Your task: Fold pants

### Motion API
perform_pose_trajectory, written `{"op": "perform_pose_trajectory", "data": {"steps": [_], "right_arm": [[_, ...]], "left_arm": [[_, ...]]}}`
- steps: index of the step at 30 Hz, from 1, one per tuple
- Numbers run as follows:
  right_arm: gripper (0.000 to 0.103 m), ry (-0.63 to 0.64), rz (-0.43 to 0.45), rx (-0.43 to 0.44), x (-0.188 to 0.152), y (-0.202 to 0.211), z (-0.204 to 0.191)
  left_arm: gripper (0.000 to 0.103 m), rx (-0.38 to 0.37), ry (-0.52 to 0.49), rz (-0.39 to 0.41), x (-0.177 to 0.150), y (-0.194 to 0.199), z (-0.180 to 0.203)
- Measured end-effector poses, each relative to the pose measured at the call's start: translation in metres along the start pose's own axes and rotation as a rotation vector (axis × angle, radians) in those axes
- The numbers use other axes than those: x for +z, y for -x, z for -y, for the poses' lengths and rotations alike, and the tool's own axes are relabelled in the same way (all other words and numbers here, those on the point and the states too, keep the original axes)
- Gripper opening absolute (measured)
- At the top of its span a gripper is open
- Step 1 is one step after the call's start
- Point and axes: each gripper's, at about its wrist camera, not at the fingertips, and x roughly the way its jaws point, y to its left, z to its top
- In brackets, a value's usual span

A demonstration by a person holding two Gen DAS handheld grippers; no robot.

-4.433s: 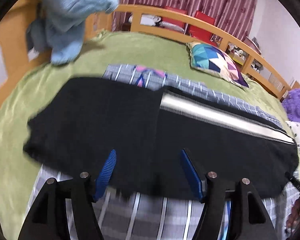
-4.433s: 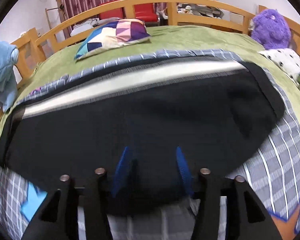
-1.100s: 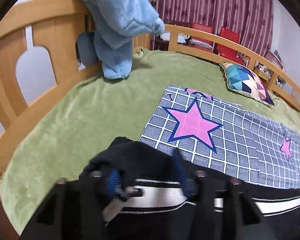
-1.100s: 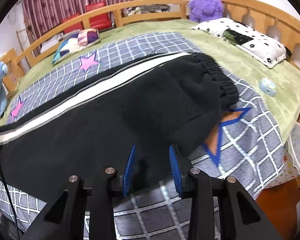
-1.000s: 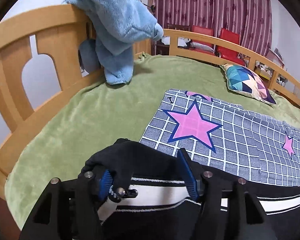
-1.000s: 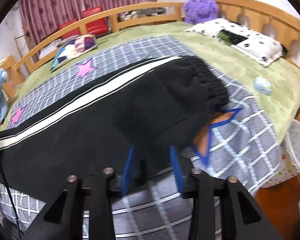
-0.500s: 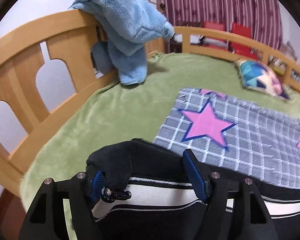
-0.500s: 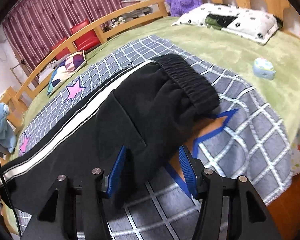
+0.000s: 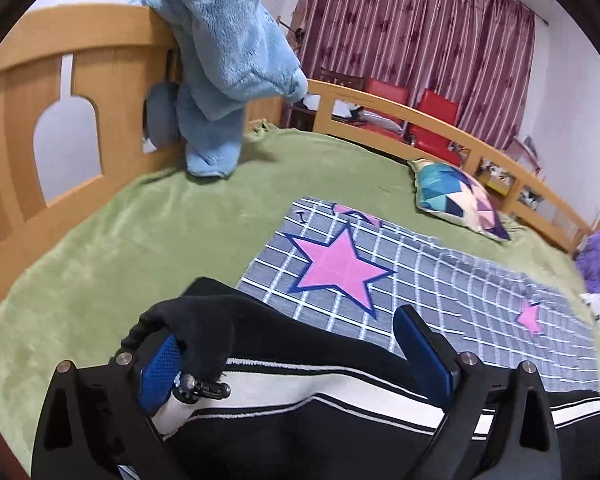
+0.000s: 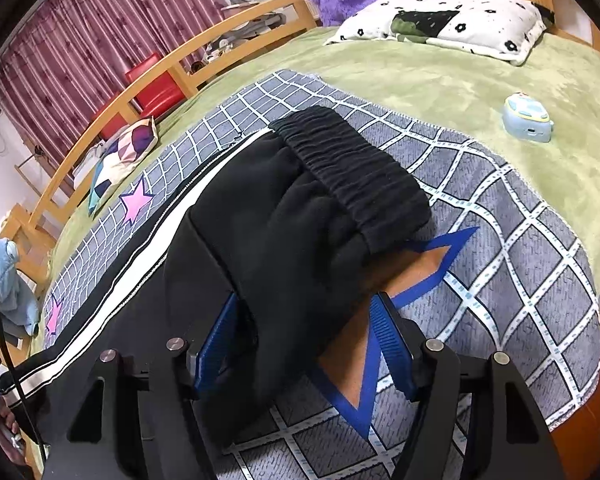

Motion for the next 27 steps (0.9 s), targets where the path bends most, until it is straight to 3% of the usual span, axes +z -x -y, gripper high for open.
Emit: {"op": "perform_pose_trajectory", "data": {"steps": [8, 11, 14, 17, 22, 24, 27], "right_arm": [[0.068, -0.031, -0.014, 0.019, 0.008, -0.013, -0.003], [0.068, -0.015, -0.012, -0.004, 0.007, -0.013, -0.009], [0.068, -0.020, -0.019, -0.005, 0.005, -0.011, -0.010], [0.068, -0.010, -0.024, -0.018, 0.004, -0.007, -0.013], [0.068, 0.006, -0.025, -0.045, -0.001, -0.001, -0.017], [0.068, 0.003, -0.022, -0.051, -0.002, 0.001, -0.016], [0.068, 0.004, -0.018, -0.053, -0.002, 0.002, -0.016]], "left_arm": [[0.098, -0.106, 0.077, -0.037, 0.013, 0.001, -0.019], [0.099, -0.120, 0.025, -0.093, 0.008, -0.009, -0.017], [0.099, -0.093, -0.054, -0.105, -0.005, -0.015, -0.014], [0.100, -0.098, -0.085, -0.170, -0.021, -0.025, -0.017], [0.100, -0.047, -0.087, -0.233, -0.046, -0.035, -0.031], [0.100, 0.003, -0.074, -0.224, -0.052, -0.033, -0.041], [0.100, -0.001, -0.037, -0.202, -0.056, -0.024, -0.057]]}}
